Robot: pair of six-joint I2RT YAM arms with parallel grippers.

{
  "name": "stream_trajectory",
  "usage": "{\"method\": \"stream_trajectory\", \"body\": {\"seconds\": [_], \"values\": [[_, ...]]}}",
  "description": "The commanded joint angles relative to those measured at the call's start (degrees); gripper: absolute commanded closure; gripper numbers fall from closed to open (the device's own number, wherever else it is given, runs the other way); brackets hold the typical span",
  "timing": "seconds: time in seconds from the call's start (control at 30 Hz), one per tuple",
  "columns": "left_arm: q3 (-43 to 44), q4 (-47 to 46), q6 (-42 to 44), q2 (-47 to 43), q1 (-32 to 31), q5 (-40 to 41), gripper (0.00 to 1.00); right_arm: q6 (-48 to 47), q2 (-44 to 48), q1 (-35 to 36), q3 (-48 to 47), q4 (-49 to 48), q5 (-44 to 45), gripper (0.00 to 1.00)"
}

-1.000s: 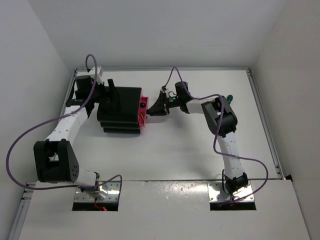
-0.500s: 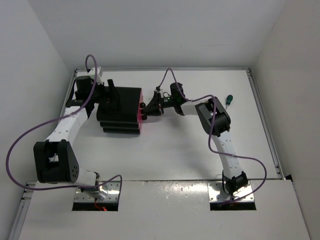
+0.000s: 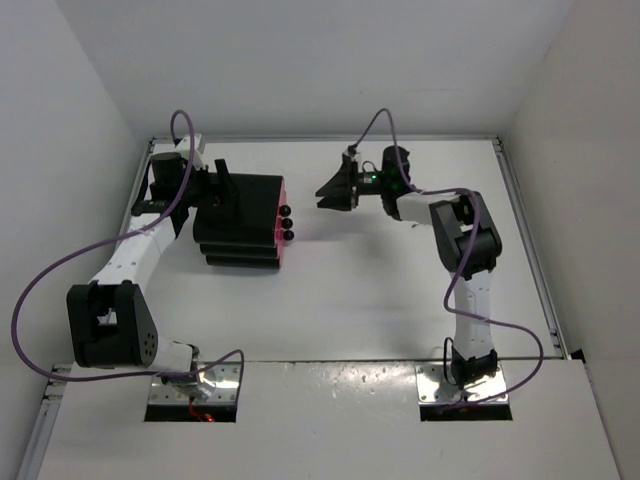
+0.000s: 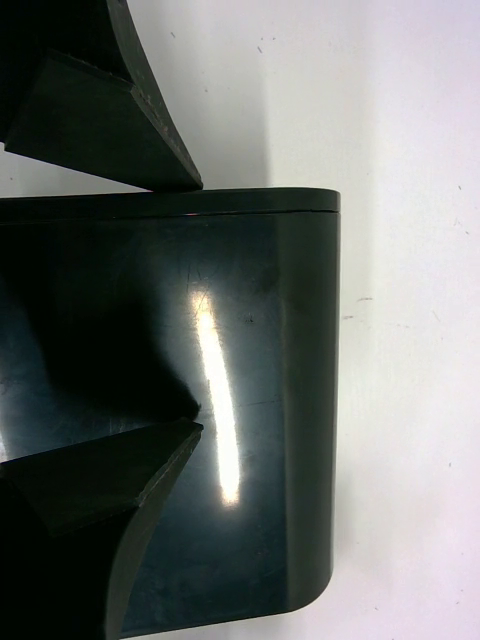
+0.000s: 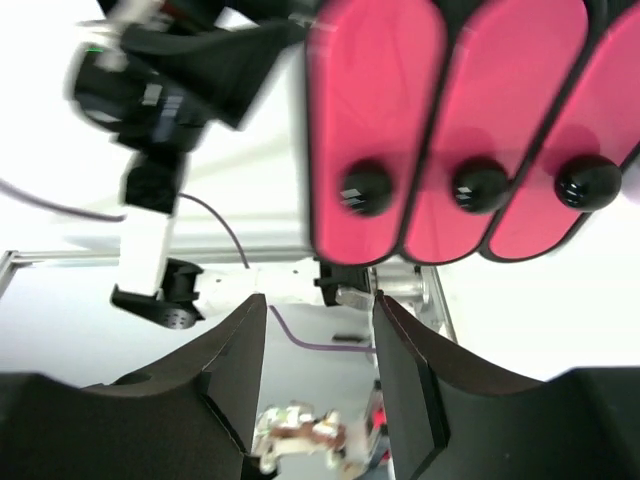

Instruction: Sort the tools into containers

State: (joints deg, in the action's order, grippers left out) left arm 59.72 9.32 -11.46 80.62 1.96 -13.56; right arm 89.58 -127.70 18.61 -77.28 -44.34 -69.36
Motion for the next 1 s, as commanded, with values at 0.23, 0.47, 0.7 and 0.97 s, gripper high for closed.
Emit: {"method": "stream_trajectory", "body": {"seconds": [0.23,0.47,0.7,0.97], "values": [[-3.91,12.39,3.03,2.26,-0.02,2.31,0.0,-1.78,4.39,0.9,-2.96,-0.23,1.07,0.44],[-3.91,12.39,3.03,2.26,-0.02,2.31,0.0,-1.78,0.09,3.98,-6.04,2.5,3.35,0.38],[-3.91,12.39,3.03,2.78,-0.02,2.31,0.0,-4.77,-2.91,5.12,-7.8,6.98,4.49,0.41],[-3.91,12.39,3.03,2.79,-0.02,2.31,0.0,-4.77,-5.37,5.73,-9.74,6.11,4.5,0.47]]}}
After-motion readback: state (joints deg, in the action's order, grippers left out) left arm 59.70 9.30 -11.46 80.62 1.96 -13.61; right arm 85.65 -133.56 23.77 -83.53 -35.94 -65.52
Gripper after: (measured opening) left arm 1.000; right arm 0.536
